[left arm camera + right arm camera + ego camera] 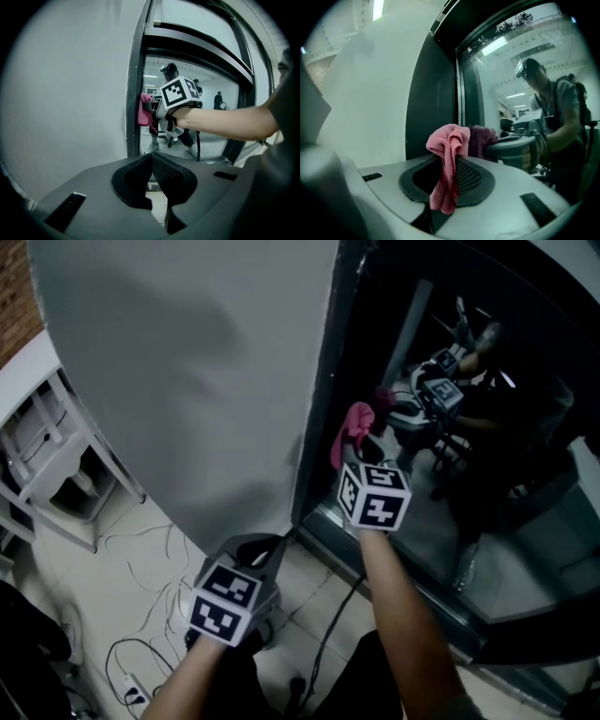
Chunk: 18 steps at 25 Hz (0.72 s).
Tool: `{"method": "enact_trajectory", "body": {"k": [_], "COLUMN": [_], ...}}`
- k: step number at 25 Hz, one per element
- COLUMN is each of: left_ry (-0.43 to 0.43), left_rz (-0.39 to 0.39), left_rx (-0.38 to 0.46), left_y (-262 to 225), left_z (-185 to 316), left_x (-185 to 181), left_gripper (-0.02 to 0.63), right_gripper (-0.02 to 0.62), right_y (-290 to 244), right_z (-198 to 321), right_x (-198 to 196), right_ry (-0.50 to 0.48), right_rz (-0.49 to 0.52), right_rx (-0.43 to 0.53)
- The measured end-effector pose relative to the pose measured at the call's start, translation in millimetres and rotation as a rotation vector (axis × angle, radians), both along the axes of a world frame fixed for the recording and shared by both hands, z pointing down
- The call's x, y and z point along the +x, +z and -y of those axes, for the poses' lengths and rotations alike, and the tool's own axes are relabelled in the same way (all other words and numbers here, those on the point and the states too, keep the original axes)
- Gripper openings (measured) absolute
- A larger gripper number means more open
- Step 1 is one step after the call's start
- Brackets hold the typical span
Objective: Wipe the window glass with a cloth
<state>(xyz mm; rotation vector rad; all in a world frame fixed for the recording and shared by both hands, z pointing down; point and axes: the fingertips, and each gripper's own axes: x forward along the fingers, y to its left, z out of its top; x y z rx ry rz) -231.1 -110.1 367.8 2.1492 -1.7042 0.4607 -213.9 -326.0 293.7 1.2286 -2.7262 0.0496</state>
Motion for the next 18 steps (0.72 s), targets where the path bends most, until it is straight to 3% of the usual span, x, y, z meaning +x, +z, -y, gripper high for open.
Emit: {"method": "enact_trajectory", "body": {"k": [10,18], "left_ry": [0.045,0.101], "left_rz": [-0.012,-0.018], "left_rx": [-0.010,0.000], "left_y": [8.7,7.8], "left_z": [7.4,20.7], "left_x": [15.0,50.9], "left_gripper": [0.002,0.002], "right_gripper": [0.063,0.063], "right_y": [19.5,27.7], "right_z": [0.3,-2.5], "right_x": [34.5,99.0], "right_ry": [0.133,0.219], "right_rz": [-0.030,-0.042], "right_rx": [0.000,-0.003]}}
